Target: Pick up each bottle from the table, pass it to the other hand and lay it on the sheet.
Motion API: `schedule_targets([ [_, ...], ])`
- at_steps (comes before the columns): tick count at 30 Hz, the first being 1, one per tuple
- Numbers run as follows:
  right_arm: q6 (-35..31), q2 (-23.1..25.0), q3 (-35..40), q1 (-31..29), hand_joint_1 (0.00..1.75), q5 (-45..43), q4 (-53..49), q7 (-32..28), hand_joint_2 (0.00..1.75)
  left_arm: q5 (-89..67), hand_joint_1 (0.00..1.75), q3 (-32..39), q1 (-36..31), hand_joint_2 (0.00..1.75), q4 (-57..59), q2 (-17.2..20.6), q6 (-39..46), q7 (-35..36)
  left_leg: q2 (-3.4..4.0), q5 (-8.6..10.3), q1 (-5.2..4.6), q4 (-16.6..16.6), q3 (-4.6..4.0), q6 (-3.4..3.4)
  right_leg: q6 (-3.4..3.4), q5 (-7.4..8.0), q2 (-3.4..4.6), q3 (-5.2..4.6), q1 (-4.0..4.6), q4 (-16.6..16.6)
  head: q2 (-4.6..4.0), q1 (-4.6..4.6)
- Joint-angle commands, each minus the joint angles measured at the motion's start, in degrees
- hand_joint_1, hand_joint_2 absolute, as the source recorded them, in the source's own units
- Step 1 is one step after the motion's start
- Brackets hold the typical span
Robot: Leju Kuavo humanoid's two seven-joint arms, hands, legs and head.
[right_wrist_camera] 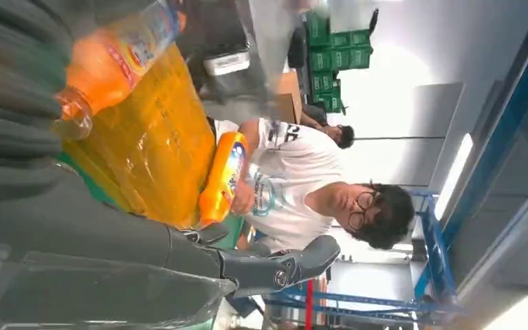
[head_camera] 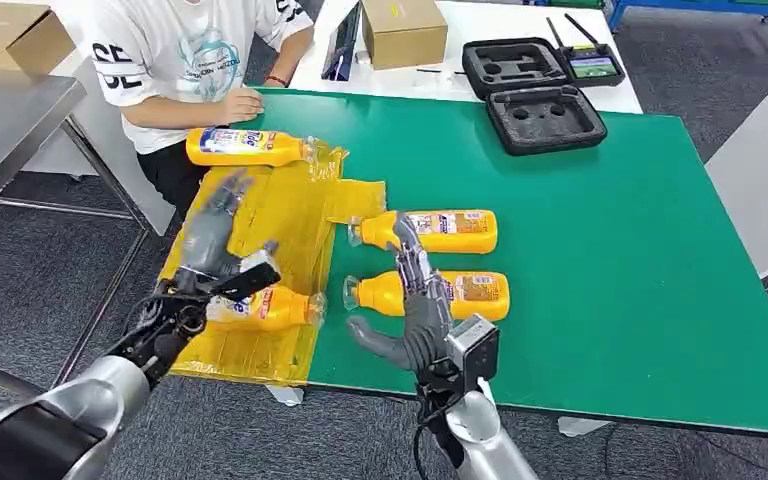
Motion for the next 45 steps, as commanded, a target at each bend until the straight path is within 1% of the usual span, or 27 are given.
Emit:
schedule_targets([
  [1, -2.1, -2.4, 5.0, -2.7, 0.0, 0.6, 5.8, 0.1, 1.75, -11.6, 0.0, 29.1, 13.3, 0.0, -32.9, -8.2, 1.8, 0.2, 0.01, -0.05, 0.02, 0.0, 0.05, 0.05, -0.06, -0.05, -0.05, 0.07, 0.04, -0.1, 0.0, 0.0],
  [2, -2.3, -3.0, 4.9, -2.8, 0.0, 1.0, 5.8, 0.0, 1.75, -11.6, 0.0, 29.0, 13.5, 0.0, -33.1, -8.1, 1.8, 0.2, 0.08, -0.13, 0.05, 0.0, 0.09, 0.07, -0.08, -0.08, 0.0, 0.1, 0.08, 0.0, 0.0, 0.0],
  [4, -5.0, -4.6, 5.7, -3.1, 0.0, 6.3, 5.4, 2.4, 1.75, -8.1, 0.0, 30.5, 15.0, 0.0, -37.5, -9.2, 1.8, 0.2, 0.08, -0.06, 0.01, 0.0, -0.07, 0.05, -0.04, -0.03, 0.01, -0.11, 0.03, -0.1, 0.0, 0.02],
  [6, -5.0, -4.6, 5.7, -3.1, 0.0, 6.3, 5.4, 2.4, 1.75, -8.1, 0.0, 30.5, 15.0, 0.0, -37.5, -9.2, 1.8, 0.2, 0.21, -0.15, 0.03, 0.0, 0.06, 0.07, -0.08, -0.07, 0.12, 0.01, 0.05, -0.1, -0.02, 0.04],
  [8, -5.0, -4.6, 5.7, -3.1, 0.0, 6.3, 5.4, 2.4, 1.75, -8.1, 0.0, 30.5, 15.0, 0.0, -37.5, -9.2, 1.8, 0.2, 0.14, -0.08, 0.02, 0.0, -0.08, 0.03, -0.06, -0.03, 0.09, -0.14, 0.04, 0.0, 0.0, 0.0],
  [12, -5.0, -4.6, 5.7, -3.1, 0.0, 6.3, 5.4, 2.4, 1.75, -8.1, 0.0, 30.5, 15.0, 0.0, -37.5, -9.2, 1.8, 0.2, 0.13, -0.15, 0.03, 0.0, 0.07, 0.05, -0.11, -0.1, 0.03, 0.04, 0.06, -0.1, 0.0, 0.02],
  [17, -5.0, -4.6, 5.7, -3.1, 0.0, 6.3, 5.4, 2.4, 1.75, -8.1, 0.0, 30.5, 15.0, 0.0, -37.5, -9.2, 1.8, 0.2, 0.1, -0.07, 0.02, 0.0, -0.06, 0.04, -0.06, -0.04, 0.03, -0.08, 0.04, -0.1, 0.0, 0.02],
  [18, -5.0, -4.6, 5.7, -3.1, 0.0, 6.3, 5.4, 2.4, 1.75, -8.1, 0.0, 30.5, 15.0, 0.0, -37.5, -9.2, 1.8, 0.2, 0.14, -0.24, 0.03, 0.0, 0.25, 0.1, -0.14, -0.17, 0.02, 0.24, 0.08, -0.1, 0.0, 0.0],
  [19, -5.9, -5.7, 5.3, -3.6, 0.0, 9.9, 5.0, 5.1, 1.75, -5.1, 0.0, 30.7, 16.0, 0.0, -38.6, -9.5, 1.8, 0.2, 0.07, -0.1, 0.01, 0.0, 0.01, 0.05, -0.08, -0.07, 0.0, 0.0, 0.03, -0.1, 0.0, 0.02],
  [20, -5.8, -7.4, 4.5, -4.7, 0.0, 14.0, 5.4, 9.4, 1.75, -0.9, 0.0, 31.1, 17.8, 0.0, -40.3, -9.4, 1.8, 0.2, 0.08, -0.07, 0.0, 0.0, -0.06, 0.04, -0.05, -0.04, 0.02, -0.07, 0.02, 0.0, 0.0, 0.0],
  [21, -7.6, -8.4, 3.5, -5.4, 0.0, 18.3, 5.9, 11.7, 1.75, 2.5, 0.0, 30.3, 19.1, 0.0, -40.0, -8.9, 1.8, 0.2, 0.1, -0.14, 0.0, 0.0, 0.1, 0.07, -0.09, -0.1, 0.01, 0.1, 0.03, -0.1, -0.02, 0.02],
  [22, -7.2, -8.9, 3.0, -6.0, 0.0, 20.7, 6.7, 13.9, 1.75, 5.8, 0.0, 29.1, 20.1, 0.0, -39.3, -8.2, 1.8, 0.2, 0.16, -0.21, 0.01, 0.0, 0.23, 0.1, -0.11, -0.13, 0.06, 0.23, 0.06, -0.1, -0.02, 0.0],
  [23, -6.1, -10.3, 1.6, -7.2, 0.0, 24.4, 7.8, 15.6, 1.75, 9.2, 0.0, 29.0, 22.5, 0.0, -40.7, -7.6, 1.8, 0.2, 0.16, -0.12, -0.02, -0.1, 0.12, 0.07, -0.07, -0.05, 0.09, 0.09, 0.01, -0.1, 0.0, 0.0],
  [24, -5.4, -11.6, 1.4, -9.5, 0.0, 29.1, 10.6, 18.3, 1.75, 15.1, 0.0, 27.7, 24.8, 1.75, -40.6, -7.1, 1.8, 0.2, 0.18, -0.07, -0.05, -0.1, 0.05, 0.05, -0.04, -0.01, 0.13, -0.01, -0.03, -0.1, 0.0, 0.0],
  [25, -4.2, -11.8, 1.1, -11.1, 0.0, 30.9, 12.8, 18.8, 1.75, 18.1, 0.0, 26.9, 26.1, 1.75, -40.9, -6.4, 1.8, 0.2, 0.16, -0.07, -0.07, -0.1, 0.07, 0.06, -0.03, -0.02, 0.11, 0.01, -0.05, -0.1, 0.0, 0.02],
  [26, -5.3, -12.0, 0.5, -15.2, 0.0, 35.5, 18.8, 20.1, 1.75, 22.4, 0.0, 24.9, 28.7, 1.75, -41.4, -5.4, 1.8, 0.2, 0.27, -0.13, -0.07, -0.2, 0.28, 0.1, -0.06, -0.03, 0.2, 0.21, -0.04, -0.2, 0.0, 0.0],
  [28, -4.4, -12.5, 0.3, -20.2, 0.0, 38.0, 26.0, 21.4, 1.75, 26.8, 0.0, 23.0, 31.4, 1.75, -42.5, -5.0, 1.8, 0.2, 0.29, -0.08, -0.07, -0.1, 0.05, 0.06, -0.03, 0.02, 0.24, 0.0, -0.05, -0.1, 0.0, 0.02],
  [29, -3.2, -12.9, 0.4, -21.5, 0.0, 38.4, 28.3, 21.8, 1.75, 28.7, 0.0, 22.0, 32.0, 1.75, -42.7, -4.7, 1.7, 0.2, 0.45, -0.18, -0.06, -0.1, 0.29, 0.11, -0.08, -0.01, 0.38, 0.19, -0.02, -0.1, 0.0, 0.02],
  [30, -2.8, -13.5, 0.7, -22.3, 0.0, 39.3, 30.1, 22.1, 1.75, 29.7, 0.0, 21.5, 32.1, 1.75, -42.4, -4.6, 1.5, 0.2, 0.48, -0.2, -0.07, -0.1, 0.32, 0.12, -0.09, -0.02, 0.4, 0.21, -0.03, -0.1, 0.0, 0.02],
  [31, -2.6, -13.6, 0.8, -22.8, 0.0, 40.0, 31.6, 22.4, 1.75, 29.9, 0.0, 20.6, 32.2, 1.75, -42.1, -4.2, 1.4, 0.2, 0.21, -0.06, -0.06, -0.1, 0.0, 0.05, -0.04, 0.01, 0.16, -0.05, -0.04, -0.1, 0.0, 0.0],
  [32, -1.8, -14.5, 1.6, -23.3, 0.0, 41.2, 33.5, 22.7, 1.75, 30.5, 0.0, 20.1, 32.3, 1.75, -41.7, -4.0, 1.3, 0.2, 0.21, -0.12, -0.05, -0.1, 0.16, 0.08, -0.08, -0.04, 0.14, 0.13, -0.01, -0.1, 0.0, -0.02],
  [34, -1.3, -14.9, 2.7, -25.1, 0.0, 42.7, 36.7, 23.3, 1.75, 32.1, 0.0, 19.8, 32.5, 1.75, -41.2, -3.9, 0.7, 0.2, -0.02, -0.02, -0.02, 0.0, -0.03, 0.06, -0.05, -0.03, -0.1, 0.0, 0.0, -0.1, -0.02, 0.02],
  [35, -1.6, -14.7, 3.1, -26.4, 0.0, 43.6, 38.6, 23.8, 1.75, 31.8, 0.0, 19.5, 32.6, 1.75, -40.5, -3.7, 0.5, 0.2, -0.04, -0.08, -0.01, 0.0, 0.12, 0.1, -0.08, -0.09, -0.15, 0.16, 0.02, -0.1, 0.0, 0.02],
  [37, -1.0, -14.4, 3.7, -28.2, 0.0, 44.4, 40.6, 24.6, 1.75, 31.7, 0.0, 19.5, 32.5, 1.75, -40.1, -4.1, 0.5, 0.2, 0.07, -0.04, -0.04, 0.0, -0.03, 0.09, -0.05, -0.03, -0.04, -0.01, -0.02, -0.1, 0.0, 0.02],
  [38, -1.2, -14.2, 3.9, -28.7, 0.0, 44.8, 41.2, 24.8, 1.75, 31.5, 0.0, 19.4, 32.5, 1.75, -40.0, -4.1, 0.5, 0.2, 0.15, -0.14, -0.05, 0.0, 0.14, 0.11, -0.1, -0.1, 0.02, 0.13, -0.02, 0.0, 0.0, 0.0],
  [39, -1.1, -14.2, 4.0, -29.3, 0.0, 45.0, 41.6, 25.0, 1.75, 31.5, 0.0, 19.4, 32.2, 1.75, -39.4, -4.3, 0.4, 0.2, 0.1, -0.06, -0.06, 0.0, -0.03, 0.09, -0.05, -0.03, -0.01, -0.02, -0.03, 0.0, 0.0, 0.0],
  [45, -0.5, -14.7, 4.2, -28.9, 0.0, 44.8, 42.7, 24.9, 1.75, 31.9, 0.0, 19.5, 31.3, 1.75, -37.5, -4.4, -0.5, 0.2, -0.01, -0.09, -0.01, 0.0, 0.09, 0.09, -0.09, -0.1, -0.13, 0.13, 0.03, -0.1, 0.0, 0.0],
])
